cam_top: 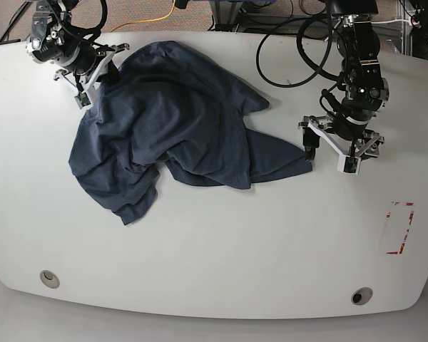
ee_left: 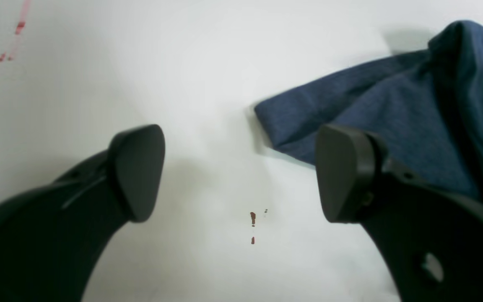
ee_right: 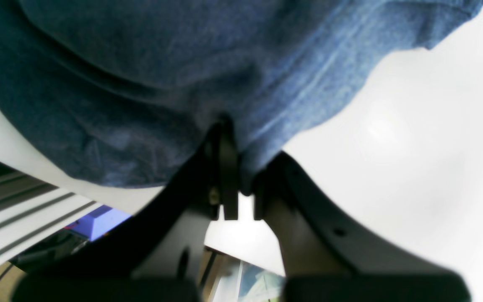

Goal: Layout the t-shirt on the table in an organized manner, then fold the t-shirt properly
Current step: 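Grasp the opposite t-shirt edge with the left gripper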

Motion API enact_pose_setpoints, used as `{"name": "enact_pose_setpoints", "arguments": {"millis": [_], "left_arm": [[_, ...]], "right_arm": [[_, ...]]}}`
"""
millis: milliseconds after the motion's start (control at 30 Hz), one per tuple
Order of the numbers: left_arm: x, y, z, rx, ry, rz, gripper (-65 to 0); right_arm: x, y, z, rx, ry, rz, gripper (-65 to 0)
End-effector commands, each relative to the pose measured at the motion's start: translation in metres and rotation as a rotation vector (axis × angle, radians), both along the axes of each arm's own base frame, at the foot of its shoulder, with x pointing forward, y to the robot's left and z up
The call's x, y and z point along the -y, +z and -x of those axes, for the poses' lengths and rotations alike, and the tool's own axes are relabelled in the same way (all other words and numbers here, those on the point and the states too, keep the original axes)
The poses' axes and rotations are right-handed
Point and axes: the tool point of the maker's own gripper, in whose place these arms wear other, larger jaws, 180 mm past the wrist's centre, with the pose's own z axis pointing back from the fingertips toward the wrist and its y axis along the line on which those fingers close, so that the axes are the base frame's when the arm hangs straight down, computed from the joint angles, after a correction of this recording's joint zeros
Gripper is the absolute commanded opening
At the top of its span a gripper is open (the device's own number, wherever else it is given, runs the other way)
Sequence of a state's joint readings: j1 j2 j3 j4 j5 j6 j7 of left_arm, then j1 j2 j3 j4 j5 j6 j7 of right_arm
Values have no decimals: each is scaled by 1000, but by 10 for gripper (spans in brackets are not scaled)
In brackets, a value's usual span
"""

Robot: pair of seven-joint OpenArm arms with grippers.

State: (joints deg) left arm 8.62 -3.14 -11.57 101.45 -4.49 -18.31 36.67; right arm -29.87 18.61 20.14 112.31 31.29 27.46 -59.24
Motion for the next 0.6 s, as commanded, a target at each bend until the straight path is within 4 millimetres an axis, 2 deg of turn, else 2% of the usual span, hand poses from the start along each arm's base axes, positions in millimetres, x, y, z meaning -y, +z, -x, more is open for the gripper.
{"name": "enact_pose_setpoints", "arguments": {"millis": [0, 200, 567], "left_arm": [[6, 8, -12, 32, -30, 41, -119], [1, -7, -15, -31, -2, 138, -121], [14, -32, -14, -117, 1, 276, -121]], "right_arm": [[1, 8, -8, 35, 11, 5, -650], [-4, 6, -7, 34, -2, -13, -650], [-7, 6, -7, 35, -6, -24, -650]]}}
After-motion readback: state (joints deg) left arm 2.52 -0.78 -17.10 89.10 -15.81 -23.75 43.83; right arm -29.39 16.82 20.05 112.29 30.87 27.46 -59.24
